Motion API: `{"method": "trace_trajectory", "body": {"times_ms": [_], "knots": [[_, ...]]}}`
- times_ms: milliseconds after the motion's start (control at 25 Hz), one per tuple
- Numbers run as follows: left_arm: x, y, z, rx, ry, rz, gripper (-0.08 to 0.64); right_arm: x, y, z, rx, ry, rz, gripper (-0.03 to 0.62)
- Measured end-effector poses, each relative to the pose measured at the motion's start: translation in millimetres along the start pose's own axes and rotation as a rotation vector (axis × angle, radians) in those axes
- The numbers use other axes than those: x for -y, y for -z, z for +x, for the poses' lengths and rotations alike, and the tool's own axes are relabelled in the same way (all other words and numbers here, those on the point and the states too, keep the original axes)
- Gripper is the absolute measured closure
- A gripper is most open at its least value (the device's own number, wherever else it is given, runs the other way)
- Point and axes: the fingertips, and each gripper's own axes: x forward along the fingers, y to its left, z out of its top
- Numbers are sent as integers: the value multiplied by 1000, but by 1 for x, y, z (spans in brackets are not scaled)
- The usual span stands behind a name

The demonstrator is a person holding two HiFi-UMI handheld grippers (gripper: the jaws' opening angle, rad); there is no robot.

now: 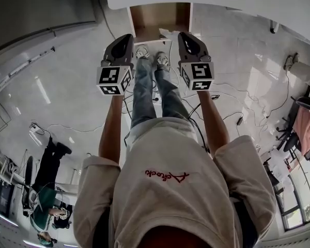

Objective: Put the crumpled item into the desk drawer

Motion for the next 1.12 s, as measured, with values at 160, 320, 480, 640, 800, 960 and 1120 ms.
{"method": "trace_trajectory", "body": {"times_ms": [160, 320, 480, 640, 800, 960, 1120], "knots": [[0, 15, 5, -11, 0, -18, 551, -1, 18, 7, -30, -13, -6, 577], [-2, 29, 15, -23, 4, -32, 551, 0, 29, 21, -50, -27, -21, 577], [-2, 41, 23, -34, 7, -48, 551, 4, 35, 37, -63, -44, -52, 577], [3, 49, 26, -47, 10, -64, 551, 4, 37, 54, -93, -76, -159, 577], [-5, 57, 20, -55, 5, -82, 551, -11, 44, 82, -138, -127, -333, 577], [-6, 58, 17, -59, -2, -91, 551, -15, 50, 102, -191, -169, -506, 577], [-13, 63, 17, -60, -11, -102, 551, -23, 68, 128, -245, -222, -613, 577]]}}
